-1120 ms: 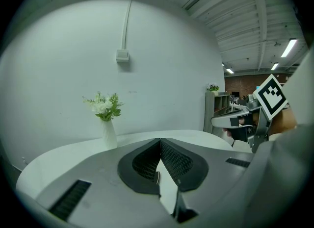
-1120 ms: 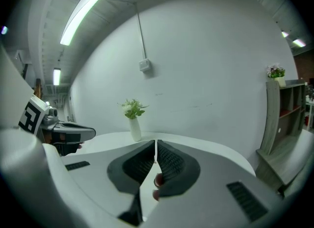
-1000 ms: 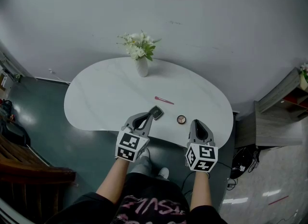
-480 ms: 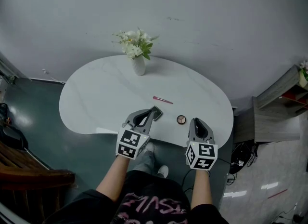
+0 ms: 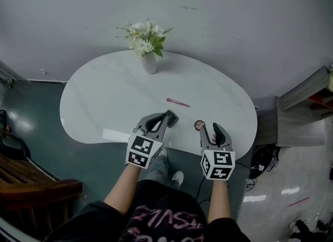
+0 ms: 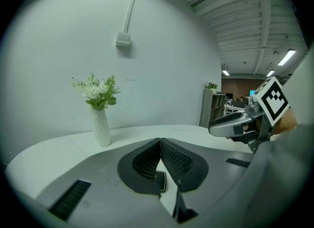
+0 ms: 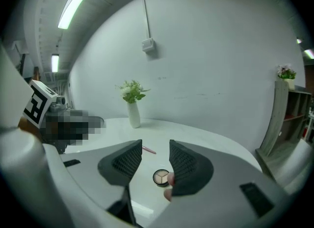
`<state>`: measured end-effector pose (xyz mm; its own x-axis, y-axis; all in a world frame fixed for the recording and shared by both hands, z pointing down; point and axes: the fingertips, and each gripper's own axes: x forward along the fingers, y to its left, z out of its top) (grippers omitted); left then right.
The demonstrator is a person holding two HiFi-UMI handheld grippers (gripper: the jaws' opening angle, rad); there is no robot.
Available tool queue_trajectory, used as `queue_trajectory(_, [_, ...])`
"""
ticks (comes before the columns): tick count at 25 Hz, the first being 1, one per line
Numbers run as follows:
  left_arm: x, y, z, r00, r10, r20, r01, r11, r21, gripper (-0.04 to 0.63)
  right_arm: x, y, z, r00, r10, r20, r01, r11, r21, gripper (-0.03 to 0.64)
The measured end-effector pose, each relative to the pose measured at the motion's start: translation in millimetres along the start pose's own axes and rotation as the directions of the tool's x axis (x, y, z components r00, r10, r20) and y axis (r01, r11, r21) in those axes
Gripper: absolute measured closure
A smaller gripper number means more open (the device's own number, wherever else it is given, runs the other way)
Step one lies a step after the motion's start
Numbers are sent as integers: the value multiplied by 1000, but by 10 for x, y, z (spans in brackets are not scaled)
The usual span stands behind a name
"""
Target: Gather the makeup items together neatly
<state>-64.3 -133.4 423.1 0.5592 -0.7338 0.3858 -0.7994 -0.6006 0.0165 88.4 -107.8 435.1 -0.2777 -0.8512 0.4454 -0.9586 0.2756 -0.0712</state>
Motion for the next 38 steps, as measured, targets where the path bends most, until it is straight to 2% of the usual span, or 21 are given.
queue_trajectory(3, [31, 43, -108, 1000, -6, -21, 6, 1000, -6, 583, 82, 21, -116, 999, 3, -38, -3, 1000, -4, 358])
queue_trajectory(9, [115, 118, -283, 998, -21, -60, 20, 1000, -18, 583, 262, 16, -394, 991, 1, -130, -1, 1000, 1, 333])
queue_trajectory(17, [242, 191, -535, 993, -40, -115, 36, 999, -30, 583, 520, 0, -718, 974, -4, -227, 3, 1000, -7, 325])
queue_trajectory(38, [398, 349, -864, 980, -66, -188, 59, 997, -46, 583, 895, -64, -1080, 940, -40, -338, 42, 999, -1, 324])
